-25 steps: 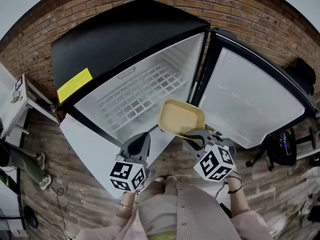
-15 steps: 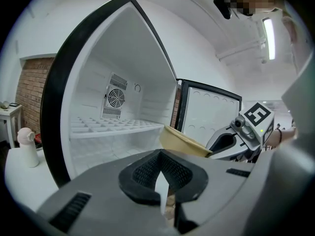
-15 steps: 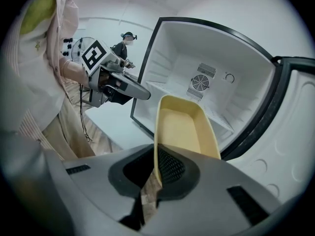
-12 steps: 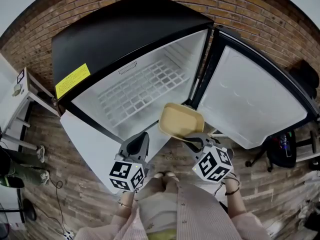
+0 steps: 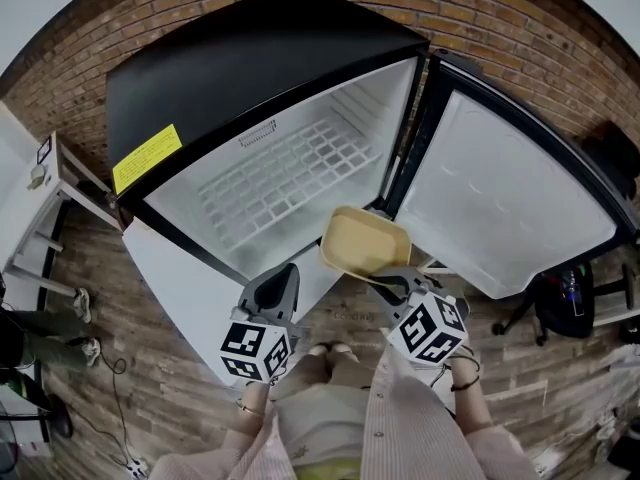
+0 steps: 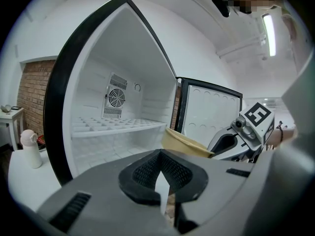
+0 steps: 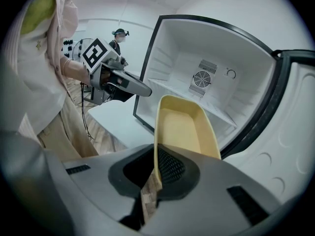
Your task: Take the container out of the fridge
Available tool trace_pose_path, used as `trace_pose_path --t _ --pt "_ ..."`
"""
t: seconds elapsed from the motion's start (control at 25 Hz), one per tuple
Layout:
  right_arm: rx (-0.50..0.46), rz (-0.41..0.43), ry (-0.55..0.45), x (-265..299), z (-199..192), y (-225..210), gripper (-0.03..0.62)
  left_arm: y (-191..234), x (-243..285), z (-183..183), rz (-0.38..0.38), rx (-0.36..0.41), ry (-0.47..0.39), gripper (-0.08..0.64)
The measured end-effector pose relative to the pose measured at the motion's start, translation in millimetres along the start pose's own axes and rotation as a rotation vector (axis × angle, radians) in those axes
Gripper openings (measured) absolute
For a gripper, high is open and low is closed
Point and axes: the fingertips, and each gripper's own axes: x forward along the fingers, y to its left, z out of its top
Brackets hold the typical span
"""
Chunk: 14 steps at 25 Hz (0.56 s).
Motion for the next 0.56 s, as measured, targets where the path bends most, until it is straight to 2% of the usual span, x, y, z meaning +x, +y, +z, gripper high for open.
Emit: trace_pose_path --t 0.56 --pt "0.005 -0.001 0.004 -1.1 -2.4 -1.1 0.015 0.7 0.2 3.1 0.004 0.004 -0.005 -0.006"
